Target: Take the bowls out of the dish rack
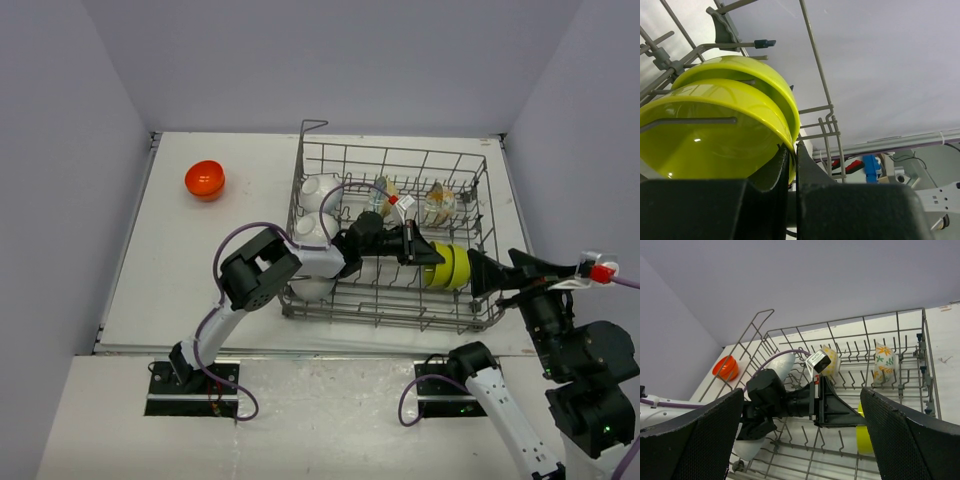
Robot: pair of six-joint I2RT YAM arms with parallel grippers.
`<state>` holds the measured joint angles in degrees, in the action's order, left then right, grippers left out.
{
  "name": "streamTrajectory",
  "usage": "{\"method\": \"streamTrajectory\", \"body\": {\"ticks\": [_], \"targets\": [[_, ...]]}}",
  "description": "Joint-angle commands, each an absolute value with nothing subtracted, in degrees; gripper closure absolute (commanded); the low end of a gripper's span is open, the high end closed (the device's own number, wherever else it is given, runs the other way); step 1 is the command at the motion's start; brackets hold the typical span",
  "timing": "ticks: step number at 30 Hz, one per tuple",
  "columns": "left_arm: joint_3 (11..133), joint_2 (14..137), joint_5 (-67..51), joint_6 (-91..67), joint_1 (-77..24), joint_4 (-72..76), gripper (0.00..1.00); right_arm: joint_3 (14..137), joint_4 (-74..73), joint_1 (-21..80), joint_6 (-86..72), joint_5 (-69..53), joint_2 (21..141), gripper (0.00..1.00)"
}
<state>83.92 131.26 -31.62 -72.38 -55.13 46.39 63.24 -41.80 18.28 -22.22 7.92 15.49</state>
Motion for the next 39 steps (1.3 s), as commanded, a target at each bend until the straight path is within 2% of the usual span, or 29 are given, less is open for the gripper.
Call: {"method": "streamTrajectory", "body": {"ticks": [1, 26, 31, 39], "targets": [[84.2, 130.6, -30.1, -74.8, -54.9, 65.5, 1.00, 63.2, -39.7, 18.4, -20.9, 7.1, 17.3, 0.01], [82.3, 130.2, -27.1, -76.6, -54.8, 81.1, 1.00, 64.8, -39.7, 18.4, -20.8, 6.3, 18.5, 0.01], [83.4, 132.0, -27.5, -78.5, -54.8, 88.6, 1.00, 64.8, -39.7, 18.4, -20.8, 6.2, 18.6, 0.01], [85.9, 132.9, -28.3, -80.0, -54.6, 91.2, 1.00, 64.6, -39.6, 18.4, -20.8, 6.0, 18.7, 0.01]]}}
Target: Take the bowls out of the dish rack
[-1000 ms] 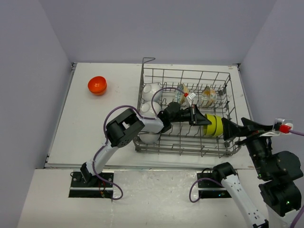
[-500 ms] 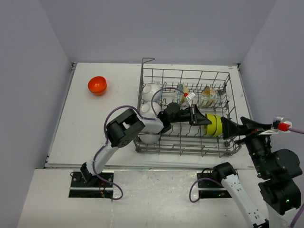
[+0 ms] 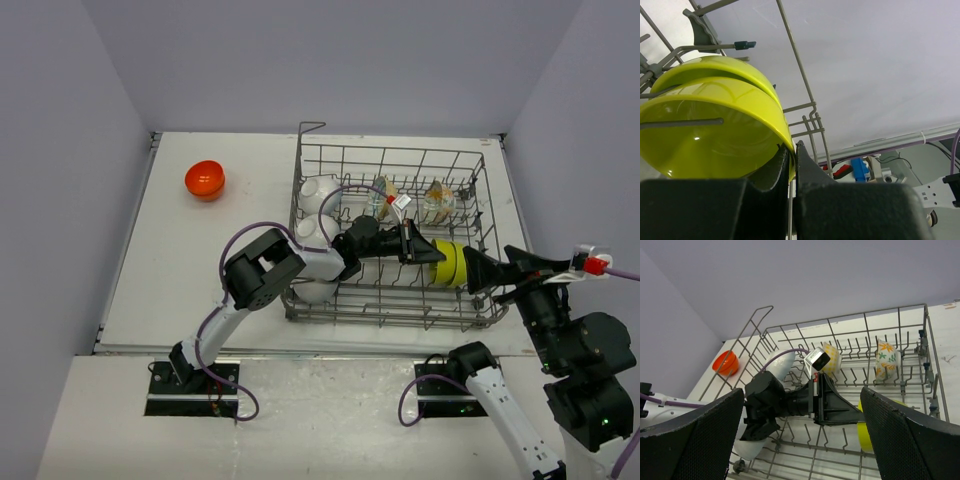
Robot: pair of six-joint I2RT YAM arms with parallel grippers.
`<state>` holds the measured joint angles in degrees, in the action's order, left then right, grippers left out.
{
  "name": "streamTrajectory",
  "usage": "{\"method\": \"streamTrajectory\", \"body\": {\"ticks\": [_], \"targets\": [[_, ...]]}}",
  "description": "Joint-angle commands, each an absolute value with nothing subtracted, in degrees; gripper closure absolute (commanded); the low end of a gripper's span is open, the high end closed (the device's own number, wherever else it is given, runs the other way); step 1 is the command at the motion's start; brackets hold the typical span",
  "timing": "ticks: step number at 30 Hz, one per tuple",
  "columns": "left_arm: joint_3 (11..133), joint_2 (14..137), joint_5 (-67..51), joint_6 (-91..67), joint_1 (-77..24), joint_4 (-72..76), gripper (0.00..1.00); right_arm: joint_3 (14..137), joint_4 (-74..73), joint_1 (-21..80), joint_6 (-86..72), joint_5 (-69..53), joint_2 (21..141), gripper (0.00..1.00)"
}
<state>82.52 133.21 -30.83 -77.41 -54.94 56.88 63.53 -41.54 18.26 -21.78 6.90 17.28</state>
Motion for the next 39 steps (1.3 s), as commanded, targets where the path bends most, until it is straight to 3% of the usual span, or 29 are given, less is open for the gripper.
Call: {"method": "streamTrajectory", "body": {"ticks": [1, 39], "targets": [[85.9, 132.5, -28.1, -80.1, -54.6, 91.4, 1.00, 64.8, -39.6, 18.4, -20.8, 5.9, 18.7, 0.01], [88.9, 123.1, -27.7, -76.7, -54.7, 89.8, 1.00, 64.5, -39.7, 18.4, -21.1, 6.3, 19.2, 0.01]]}}
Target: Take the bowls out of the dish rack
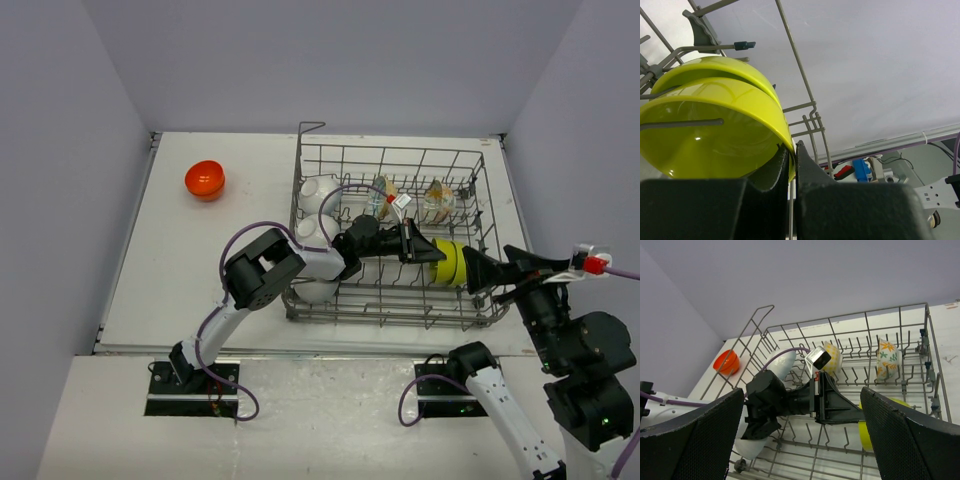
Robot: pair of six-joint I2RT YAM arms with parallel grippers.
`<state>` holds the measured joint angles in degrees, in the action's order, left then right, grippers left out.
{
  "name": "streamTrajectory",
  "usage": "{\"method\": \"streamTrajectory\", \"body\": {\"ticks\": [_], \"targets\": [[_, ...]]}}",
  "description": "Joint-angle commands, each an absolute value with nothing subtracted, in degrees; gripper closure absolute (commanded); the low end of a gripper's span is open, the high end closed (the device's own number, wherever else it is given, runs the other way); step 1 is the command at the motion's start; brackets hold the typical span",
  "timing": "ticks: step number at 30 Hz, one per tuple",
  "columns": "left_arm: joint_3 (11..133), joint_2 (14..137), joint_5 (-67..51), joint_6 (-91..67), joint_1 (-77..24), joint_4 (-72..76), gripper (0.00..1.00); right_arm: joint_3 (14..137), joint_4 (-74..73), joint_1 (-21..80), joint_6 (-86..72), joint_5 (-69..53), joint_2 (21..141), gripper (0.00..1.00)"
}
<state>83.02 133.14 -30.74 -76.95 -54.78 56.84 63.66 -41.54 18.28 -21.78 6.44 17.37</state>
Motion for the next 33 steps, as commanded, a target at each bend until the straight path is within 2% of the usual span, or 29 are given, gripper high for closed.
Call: {"method": "streamTrajectory", "body": {"ticks": [1, 12, 33], "targets": [[89.1, 123.0, -27.8, -76.8, -54.7, 89.8, 1.00, 64.5, -39.6, 18.4, -21.1, 6.7, 19.3, 0.01], [92.1, 124.3, -27.8, -79.1, -54.8, 96.8, 1.00, 64.2, -39.6, 18.4, -21.0, 7.0, 20.1, 0.01], [92.6, 121.8, -28.2, -76.7, -54.8, 91.2, 1.00, 63.8, -39.6, 18.4, -21.4, 6.8, 19.7, 0.01]]}}
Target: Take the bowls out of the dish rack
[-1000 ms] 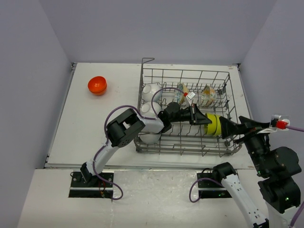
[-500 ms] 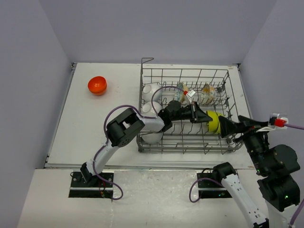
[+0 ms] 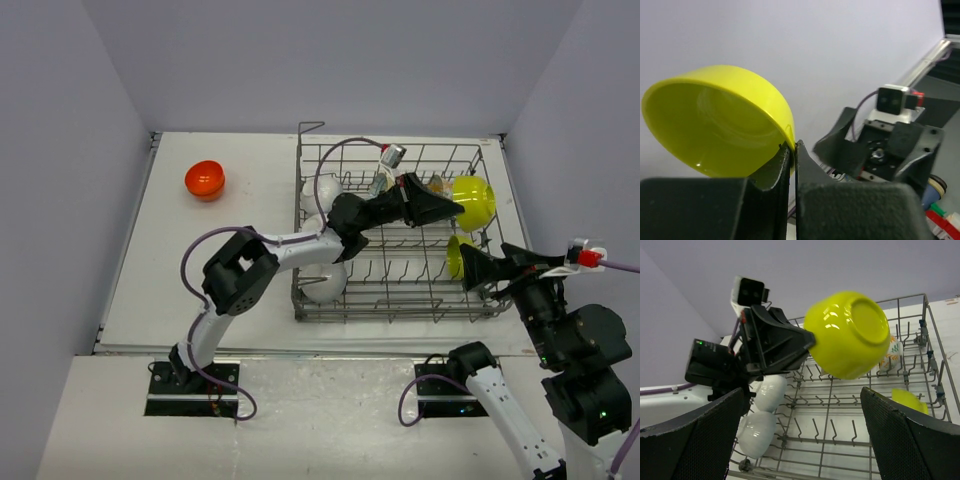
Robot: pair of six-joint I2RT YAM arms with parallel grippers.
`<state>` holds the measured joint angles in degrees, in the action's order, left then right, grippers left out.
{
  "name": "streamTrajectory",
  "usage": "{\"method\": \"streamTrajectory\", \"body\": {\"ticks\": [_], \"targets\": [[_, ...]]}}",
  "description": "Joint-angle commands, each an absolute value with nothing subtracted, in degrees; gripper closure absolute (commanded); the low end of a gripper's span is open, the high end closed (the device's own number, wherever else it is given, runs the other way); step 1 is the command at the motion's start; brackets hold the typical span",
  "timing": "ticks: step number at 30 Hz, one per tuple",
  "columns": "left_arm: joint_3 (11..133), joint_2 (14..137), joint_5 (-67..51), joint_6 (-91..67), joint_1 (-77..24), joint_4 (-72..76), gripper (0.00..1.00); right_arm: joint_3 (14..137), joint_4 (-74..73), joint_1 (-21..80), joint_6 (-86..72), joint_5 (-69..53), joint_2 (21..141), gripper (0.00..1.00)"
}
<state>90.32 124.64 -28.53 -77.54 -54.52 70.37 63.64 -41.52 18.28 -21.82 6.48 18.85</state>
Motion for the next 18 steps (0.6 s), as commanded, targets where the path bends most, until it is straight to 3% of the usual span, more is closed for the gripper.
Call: {"method": "streamTrajectory", "body": {"ticks": [1, 5, 9, 12, 18], "targets": [[94.0, 121.5, -28.8, -76.2, -54.8, 90.1, 1.00, 63.8, -39.6, 18.4, -21.4, 6.9, 19.6, 0.01], [97.7, 118.9, -33.2, -69.9, -55.0, 76.3, 1.00, 64.0, -39.4, 18.4, -22.3, 8.6, 18.4, 0.01], [100.1, 113.0, -34.2, -53.3, -54.8, 55.9, 1.00, 65.4, -38.8, 18.4, -22.9, 9.3, 15.6, 0.01], [105.3, 106.3, -28.1, -38.9, -54.8, 29.9, 1.00, 66.5, -39.1, 18.4, -22.8, 9.0, 15.4, 0.01], [114.8, 100.0, -7.2, -26.6, -51.1, -1.8, 1.00, 66.7, -39.2, 18.4, -22.6, 8.6, 15.6, 0.01]]}}
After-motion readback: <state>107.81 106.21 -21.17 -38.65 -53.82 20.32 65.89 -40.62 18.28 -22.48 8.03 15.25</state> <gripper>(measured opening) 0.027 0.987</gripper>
